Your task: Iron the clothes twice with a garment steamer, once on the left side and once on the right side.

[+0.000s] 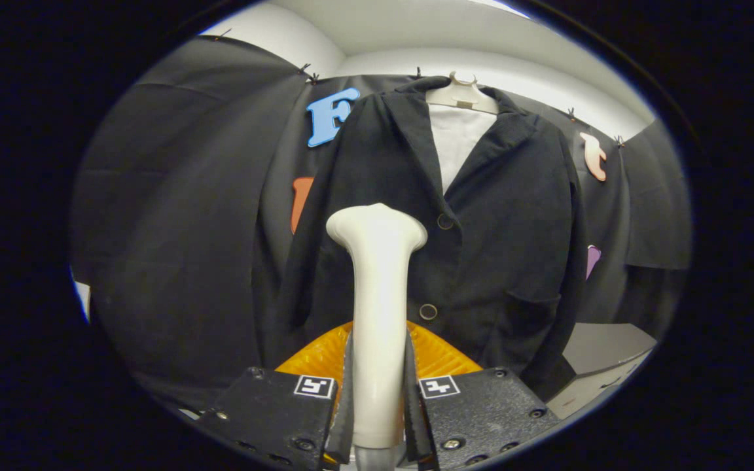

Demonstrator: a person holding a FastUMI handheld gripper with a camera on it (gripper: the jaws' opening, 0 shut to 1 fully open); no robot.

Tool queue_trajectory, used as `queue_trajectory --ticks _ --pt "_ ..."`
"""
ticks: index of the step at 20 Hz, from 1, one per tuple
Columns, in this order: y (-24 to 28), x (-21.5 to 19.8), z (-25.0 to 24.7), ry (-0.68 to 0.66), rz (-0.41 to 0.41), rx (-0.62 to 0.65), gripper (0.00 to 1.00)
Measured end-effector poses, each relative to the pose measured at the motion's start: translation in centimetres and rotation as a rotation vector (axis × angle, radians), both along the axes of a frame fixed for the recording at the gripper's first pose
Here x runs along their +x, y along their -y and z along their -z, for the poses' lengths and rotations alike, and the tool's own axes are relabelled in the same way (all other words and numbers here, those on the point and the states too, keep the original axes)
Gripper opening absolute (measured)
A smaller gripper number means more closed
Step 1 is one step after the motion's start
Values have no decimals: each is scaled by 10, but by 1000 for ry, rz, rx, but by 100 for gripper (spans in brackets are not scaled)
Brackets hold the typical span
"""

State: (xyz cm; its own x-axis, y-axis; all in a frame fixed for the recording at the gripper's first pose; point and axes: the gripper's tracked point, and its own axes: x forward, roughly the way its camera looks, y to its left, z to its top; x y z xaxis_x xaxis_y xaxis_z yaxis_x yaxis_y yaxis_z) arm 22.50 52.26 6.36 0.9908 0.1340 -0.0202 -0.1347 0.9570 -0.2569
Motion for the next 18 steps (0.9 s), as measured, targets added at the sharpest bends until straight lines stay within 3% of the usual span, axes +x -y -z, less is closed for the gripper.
queue_trajectory --ticks 18 --pt "32 -26 101 -217 33 -68 34"
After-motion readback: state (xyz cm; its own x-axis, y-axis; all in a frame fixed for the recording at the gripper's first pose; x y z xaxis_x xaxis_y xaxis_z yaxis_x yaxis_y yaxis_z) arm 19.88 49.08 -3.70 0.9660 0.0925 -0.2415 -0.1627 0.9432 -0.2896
